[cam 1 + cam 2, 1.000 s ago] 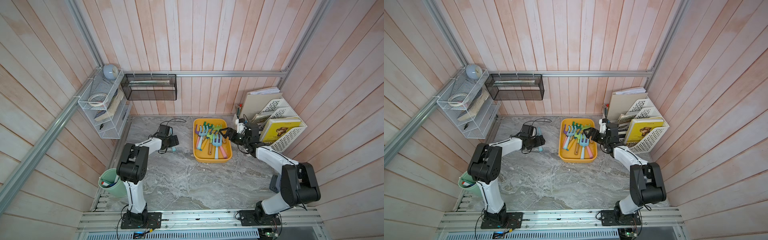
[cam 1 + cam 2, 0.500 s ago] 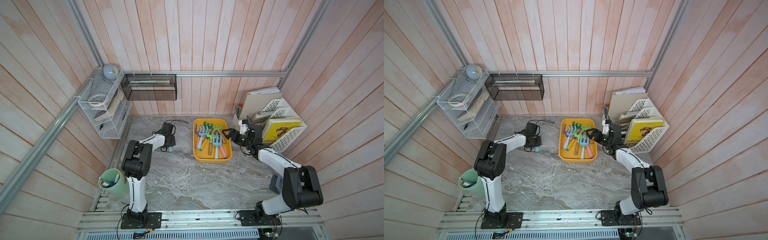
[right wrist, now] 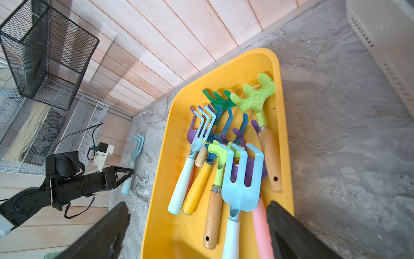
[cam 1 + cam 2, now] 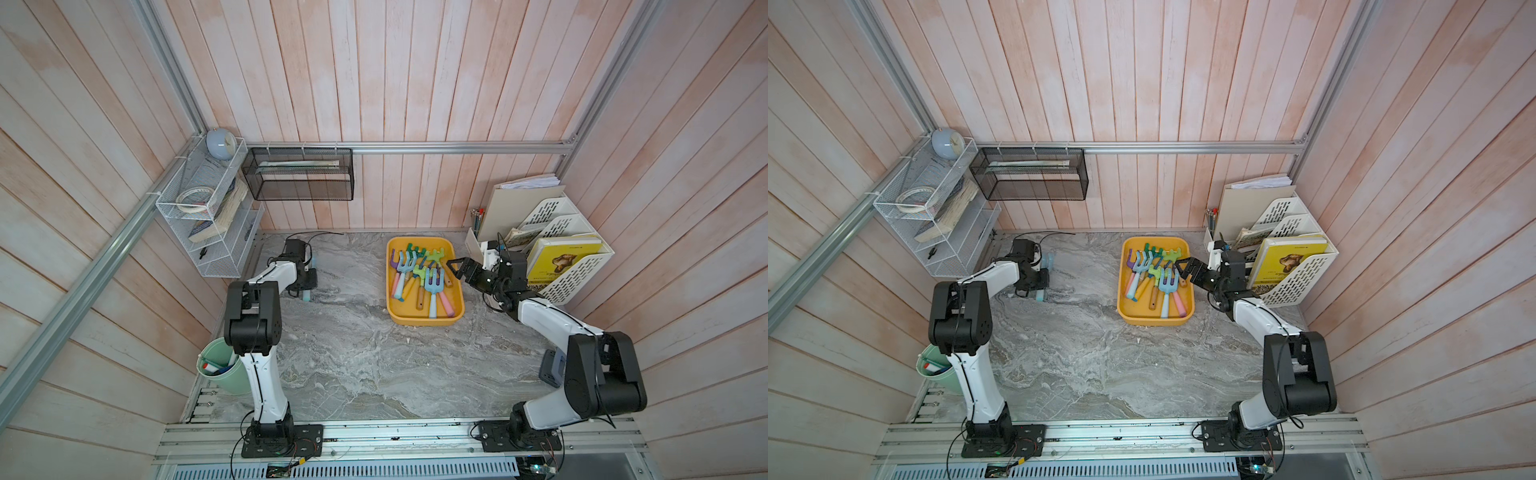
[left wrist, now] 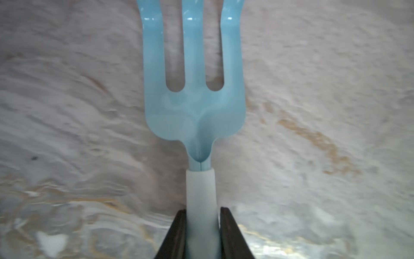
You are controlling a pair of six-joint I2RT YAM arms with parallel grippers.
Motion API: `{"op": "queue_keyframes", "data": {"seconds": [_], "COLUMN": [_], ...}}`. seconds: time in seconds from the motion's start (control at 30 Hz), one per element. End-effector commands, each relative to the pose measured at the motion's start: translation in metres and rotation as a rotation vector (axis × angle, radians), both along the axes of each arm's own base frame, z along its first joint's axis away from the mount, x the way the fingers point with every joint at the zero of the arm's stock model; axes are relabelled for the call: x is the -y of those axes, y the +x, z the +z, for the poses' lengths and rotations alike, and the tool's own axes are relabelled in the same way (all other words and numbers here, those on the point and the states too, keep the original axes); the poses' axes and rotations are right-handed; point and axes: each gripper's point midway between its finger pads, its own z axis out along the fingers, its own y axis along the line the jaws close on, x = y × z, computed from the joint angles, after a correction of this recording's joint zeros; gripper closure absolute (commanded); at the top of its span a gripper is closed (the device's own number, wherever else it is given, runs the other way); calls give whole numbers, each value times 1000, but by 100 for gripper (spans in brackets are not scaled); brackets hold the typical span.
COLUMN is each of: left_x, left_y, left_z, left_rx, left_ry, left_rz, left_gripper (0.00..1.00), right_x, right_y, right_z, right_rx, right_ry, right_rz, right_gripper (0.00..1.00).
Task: Take the hand rake out of the storage box
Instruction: Place the rake at the corner of the board.
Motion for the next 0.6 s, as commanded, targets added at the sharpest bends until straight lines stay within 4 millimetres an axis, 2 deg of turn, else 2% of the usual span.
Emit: {"op": "queue_keyframes", "data": {"seconds": [0.0, 0.2, 0.37, 0.57], "left_x": [-16, -42, -42, -51], "left_y": [5, 19, 26, 28], "left_z": [22, 19, 10, -6], "left_rx": [74, 90, 89, 35], "left_ry": [92, 76, 56, 59], "left_rz": [-130, -128, -173, -142], "left_gripper": [99, 100, 96, 93], "right_x": [2, 4, 4, 4], "right_y": [0, 4, 6, 6], "right_z": [0, -9, -14, -16], "right_rx": [8, -10, -21, -25], "right_ry": [11, 12, 10, 7], "right_rz": [6, 5, 5, 6], "right_gripper": [2, 2, 2, 2]}}
